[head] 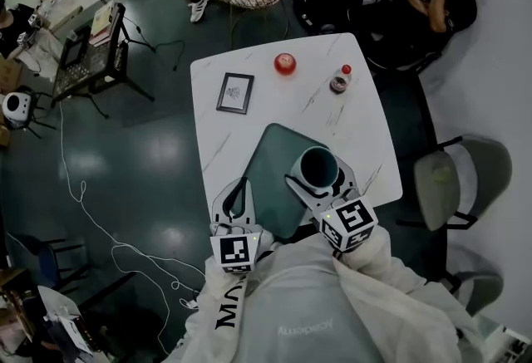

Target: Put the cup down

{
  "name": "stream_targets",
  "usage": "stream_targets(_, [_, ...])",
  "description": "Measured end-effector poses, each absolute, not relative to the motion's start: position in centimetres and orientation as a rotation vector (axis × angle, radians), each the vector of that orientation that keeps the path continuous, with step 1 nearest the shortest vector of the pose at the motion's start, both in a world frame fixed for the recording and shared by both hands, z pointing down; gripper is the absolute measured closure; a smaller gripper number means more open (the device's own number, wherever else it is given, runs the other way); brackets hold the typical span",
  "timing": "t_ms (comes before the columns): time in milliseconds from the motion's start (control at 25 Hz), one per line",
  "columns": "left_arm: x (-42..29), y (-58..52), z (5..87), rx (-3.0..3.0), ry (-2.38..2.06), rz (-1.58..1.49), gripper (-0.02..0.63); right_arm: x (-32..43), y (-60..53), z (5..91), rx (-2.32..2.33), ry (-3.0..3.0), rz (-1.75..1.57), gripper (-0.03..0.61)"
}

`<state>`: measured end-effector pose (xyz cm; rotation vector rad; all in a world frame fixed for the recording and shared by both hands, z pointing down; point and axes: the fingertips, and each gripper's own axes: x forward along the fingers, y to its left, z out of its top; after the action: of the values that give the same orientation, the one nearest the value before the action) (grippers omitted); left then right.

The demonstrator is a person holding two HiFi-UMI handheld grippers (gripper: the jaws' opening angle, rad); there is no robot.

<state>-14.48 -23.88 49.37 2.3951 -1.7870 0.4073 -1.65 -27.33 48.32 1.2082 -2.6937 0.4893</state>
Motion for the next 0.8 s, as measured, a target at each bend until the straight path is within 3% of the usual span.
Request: stream_targets(800, [-14.1,-29.1,52.9,2.354,-1.818,0.376,0.603,-3.1,-34.1,52.9,1.085,-2.665,0.378,0.201])
